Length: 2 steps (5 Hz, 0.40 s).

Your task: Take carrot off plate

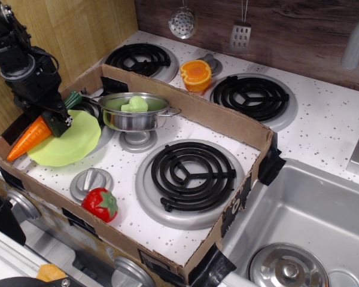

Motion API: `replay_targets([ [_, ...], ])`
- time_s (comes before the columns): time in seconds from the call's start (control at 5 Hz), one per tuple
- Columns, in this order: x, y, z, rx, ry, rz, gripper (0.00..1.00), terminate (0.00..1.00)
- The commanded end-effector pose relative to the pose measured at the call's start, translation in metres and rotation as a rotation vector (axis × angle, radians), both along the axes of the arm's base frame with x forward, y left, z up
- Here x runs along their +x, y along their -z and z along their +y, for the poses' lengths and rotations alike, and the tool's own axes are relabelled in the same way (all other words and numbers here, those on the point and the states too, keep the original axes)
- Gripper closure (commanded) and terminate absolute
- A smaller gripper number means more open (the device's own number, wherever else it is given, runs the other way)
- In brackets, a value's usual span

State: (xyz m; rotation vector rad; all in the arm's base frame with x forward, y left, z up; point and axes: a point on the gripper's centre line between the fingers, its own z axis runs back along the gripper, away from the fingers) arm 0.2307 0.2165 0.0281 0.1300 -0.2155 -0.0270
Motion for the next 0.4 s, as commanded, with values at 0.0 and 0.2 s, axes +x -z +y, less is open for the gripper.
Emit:
replay_targets([
  [0.0, 0.012, -0.069, -0.006, 0.135, -0.055, 0.000, 1.00, 0.00],
  [0.2, 0.007, -0.089, -0.032, 0.142, -0.114, 0.008, 1.00, 0.00],
])
